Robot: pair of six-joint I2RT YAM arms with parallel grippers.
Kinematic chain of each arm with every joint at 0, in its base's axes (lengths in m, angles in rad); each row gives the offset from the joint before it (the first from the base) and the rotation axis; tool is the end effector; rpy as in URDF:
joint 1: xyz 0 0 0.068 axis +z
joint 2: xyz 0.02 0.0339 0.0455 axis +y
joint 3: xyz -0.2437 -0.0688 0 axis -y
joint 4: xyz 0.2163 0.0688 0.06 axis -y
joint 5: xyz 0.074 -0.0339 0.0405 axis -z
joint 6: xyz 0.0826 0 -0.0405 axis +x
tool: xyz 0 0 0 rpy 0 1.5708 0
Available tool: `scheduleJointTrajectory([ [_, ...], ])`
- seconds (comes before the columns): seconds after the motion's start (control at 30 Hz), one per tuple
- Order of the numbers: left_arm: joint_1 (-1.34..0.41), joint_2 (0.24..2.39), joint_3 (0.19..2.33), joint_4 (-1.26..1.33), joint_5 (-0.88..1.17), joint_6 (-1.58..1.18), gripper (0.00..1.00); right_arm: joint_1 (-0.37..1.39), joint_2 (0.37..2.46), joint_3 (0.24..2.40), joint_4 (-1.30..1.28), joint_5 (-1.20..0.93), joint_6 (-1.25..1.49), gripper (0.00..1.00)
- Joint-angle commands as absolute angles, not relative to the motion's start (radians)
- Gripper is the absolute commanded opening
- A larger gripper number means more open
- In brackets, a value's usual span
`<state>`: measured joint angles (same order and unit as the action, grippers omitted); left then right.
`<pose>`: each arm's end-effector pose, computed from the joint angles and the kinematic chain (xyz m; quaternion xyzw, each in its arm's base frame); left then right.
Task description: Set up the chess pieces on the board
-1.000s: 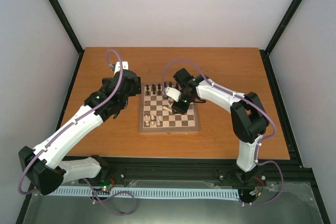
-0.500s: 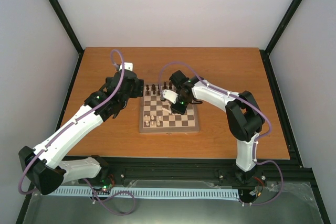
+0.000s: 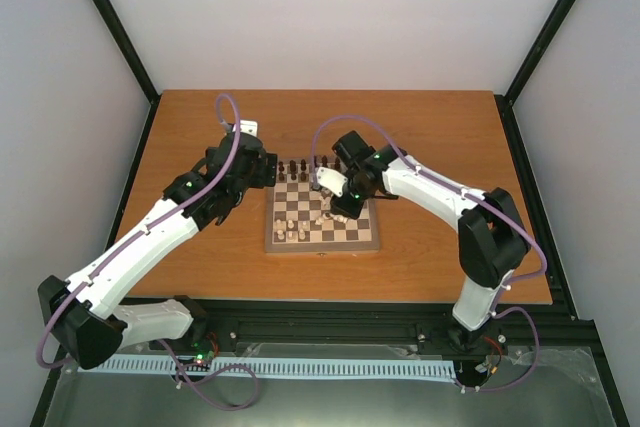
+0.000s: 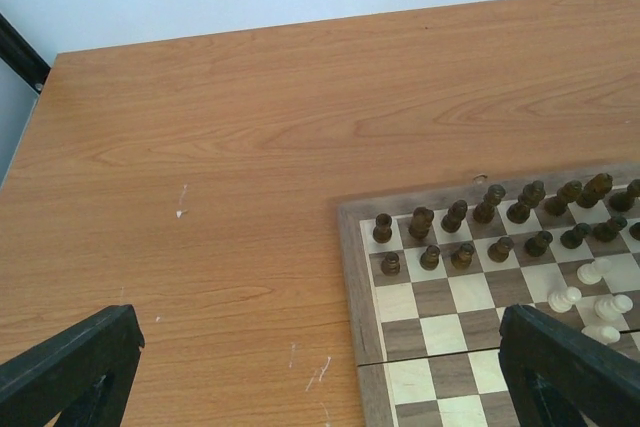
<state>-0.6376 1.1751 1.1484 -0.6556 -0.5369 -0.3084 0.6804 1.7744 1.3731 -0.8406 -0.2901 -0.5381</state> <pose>0.2312 -0.1187 0.3012 0.0302 0.8775 0.0244 0.4780 0.2504 0.2331 0.1780 -0.5780 0.7870 0.1537 0.1514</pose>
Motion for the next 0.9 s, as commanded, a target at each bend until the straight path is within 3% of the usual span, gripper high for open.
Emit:
scheduleJointTrajectory([
  [0.0,-0.635,1.179,1.183,-0.663,-0.523,-0.286,1.0,0.69,1.731,1.35,-0.839,-0.296,-0.547,0.05],
  [0.57,-0.634,1.194,1.186,-0.666,-0.483,-0.28,1.0,0.663,1.7,1.353,-0.801,-0.183,-0.518,0.03],
  [0.87,-0.635,1.199,1.188,-0.667,-0.467,-0.277,1.0,0.659,1.61,1.279,-0.826,-0.333,-0.586,0.04],
])
